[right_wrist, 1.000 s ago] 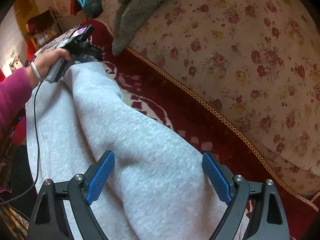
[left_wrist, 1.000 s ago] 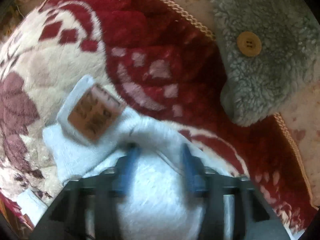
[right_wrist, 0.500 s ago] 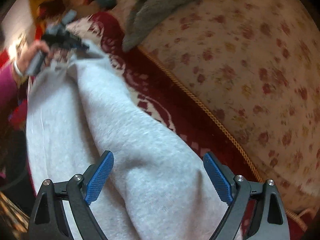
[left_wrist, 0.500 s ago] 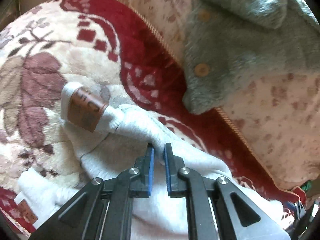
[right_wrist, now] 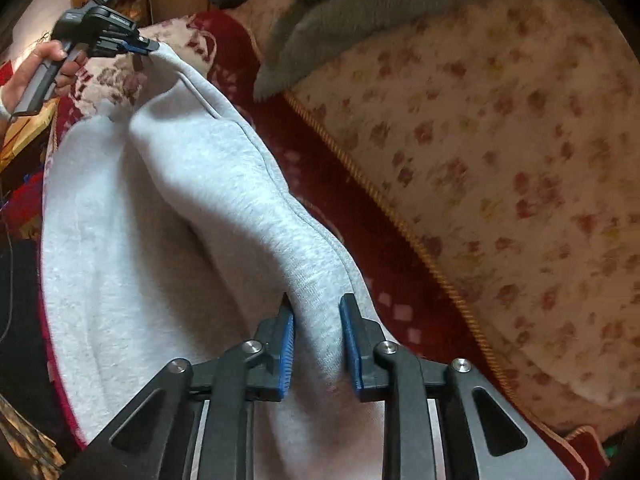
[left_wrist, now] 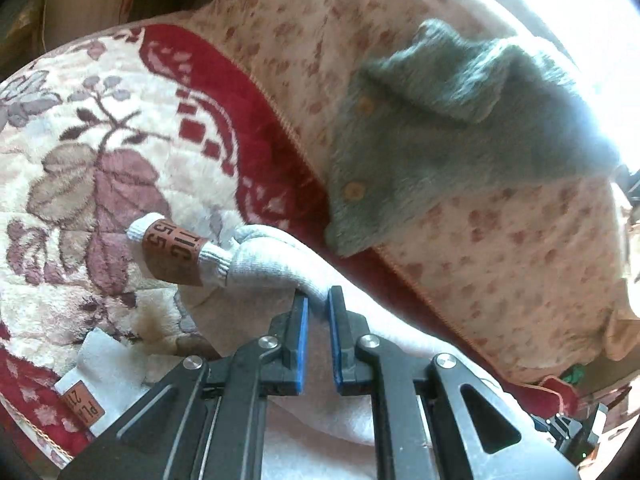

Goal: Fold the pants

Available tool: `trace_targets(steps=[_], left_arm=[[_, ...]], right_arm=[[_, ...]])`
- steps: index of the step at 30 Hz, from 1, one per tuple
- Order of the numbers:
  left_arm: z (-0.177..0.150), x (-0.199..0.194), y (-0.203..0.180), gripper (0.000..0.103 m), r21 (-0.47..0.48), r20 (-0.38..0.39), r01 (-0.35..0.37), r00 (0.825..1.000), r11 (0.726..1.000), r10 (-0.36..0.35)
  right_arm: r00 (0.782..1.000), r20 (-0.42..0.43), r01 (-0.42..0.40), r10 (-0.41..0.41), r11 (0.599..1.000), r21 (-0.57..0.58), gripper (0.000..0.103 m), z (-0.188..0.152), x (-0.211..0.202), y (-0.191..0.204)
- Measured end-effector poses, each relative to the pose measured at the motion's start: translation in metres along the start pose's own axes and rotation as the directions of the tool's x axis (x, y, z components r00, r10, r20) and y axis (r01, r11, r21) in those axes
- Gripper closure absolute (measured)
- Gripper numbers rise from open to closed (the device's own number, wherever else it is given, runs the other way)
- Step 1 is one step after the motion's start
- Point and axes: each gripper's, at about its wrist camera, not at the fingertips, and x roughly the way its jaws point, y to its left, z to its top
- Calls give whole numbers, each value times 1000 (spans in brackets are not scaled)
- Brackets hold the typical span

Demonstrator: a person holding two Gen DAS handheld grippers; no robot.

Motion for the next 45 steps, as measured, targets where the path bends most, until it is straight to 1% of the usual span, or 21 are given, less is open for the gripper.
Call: trace_targets(steps=[3, 5, 7, 9, 12, 15, 16, 17, 19, 20, 23, 24, 26, 27, 29, 32, 34, 36, 38, 41, 45], left_arm=[[-17, -24, 16, 94, -20, 22, 72, 997, 997, -71], [-35, -33, 30, 94, -33, 17, 102, 995, 994, -102], [-59, -39, 50, 93, -34, 14, 83, 996, 996, -83], [-77, -40, 67, 94, -37, 5, 53, 999, 998, -53], [-100, -33, 88, 94, -70, -35, 58, 998, 996, -60], [-115, -32, 94, 94, -62, -37, 59, 997, 996, -62], [-121, -33, 98, 94, -71, -33, 69, 997, 995, -72], [-125, -35, 102, 94, -83, -31, 79, 996, 993, -82], [-136, -37, 115, 93, -120, -33, 100, 994, 988, -105], [-138, -38, 118, 93, -128, -36, 102, 994, 987, -107], [-145, -36, 133, 93, -167, -51, 109, 992, 980, -118], [-146, -36, 135, 93, -173, -51, 114, 991, 978, -124], [-147, -36, 136, 93, -170, -50, 117, 991, 978, -127], [-147, -36, 135, 93, -163, -50, 113, 991, 980, -122], [-145, -35, 132, 93, -151, -56, 103, 992, 983, -113], [-141, -33, 130, 93, -148, -59, 98, 992, 984, -108], [-140, -32, 128, 93, -146, -59, 91, 993, 985, -100], [-139, -31, 127, 93, -141, -59, 77, 995, 987, -86], [-138, -31, 127, 93, -136, -59, 63, 996, 989, -72], [-136, -33, 127, 93, -138, -54, 57, 996, 989, -65], [-137, -39, 129, 93, -136, -40, 53, 997, 989, -59]], right_arm=[[997, 63, 51, -50, 999, -15, 80, -12, -37, 23], [996, 91, 10, -9, 1000, -10, 80, -25, -55, 43], [996, 68, -59, 60, 998, -5, 80, -43, -57, 64], [998, 42, -41, 42, 999, -24, 80, -57, -52, 77], [999, 3, -46, 46, 996, 78, 79, -57, -40, 52], [993, 63, -113, 99, 958, 264, 74, -43, -38, 9], [991, 92, -125, 101, 941, 313, 60, -37, -38, -6], [990, 108, -126, 94, 930, 345, 34, -28, -36, -19], [990, 119, -110, 72, 927, 357, 11, -14, -30, -31], [991, 106, -117, 85, 933, 340, 11, -3, -22, -36], [993, -21, -106, 119, 941, 321, 11, 20, 21, -53], [983, -61, -139, 172, 924, 357, 11, 24, 42, -64], [915, -73, -319, 398, 821, 473, 11, 24, 78, -84], [869, -50, -396, 493, 753, 526, 11, 23, 94, -91], [831, -39, -461, 555, 726, 510, 11, 22, 106, -87], [828, -81, -485, 555, 781, 392, 11, 22, 114, -63], [842, -151, -442, 518, 823, 357, 11, 18, 125, -49], [845, -185, -434, 502, 845, 312, 18, 16, 127, -38], [859, -195, -427, 473, 874, 233, 25, 16, 110, -23], [853, -184, -457, 489, 869, 188, 27, 11, 71, -9], [841, -203, -478, 501, 865, 154, 26, -17, 25, 32]])
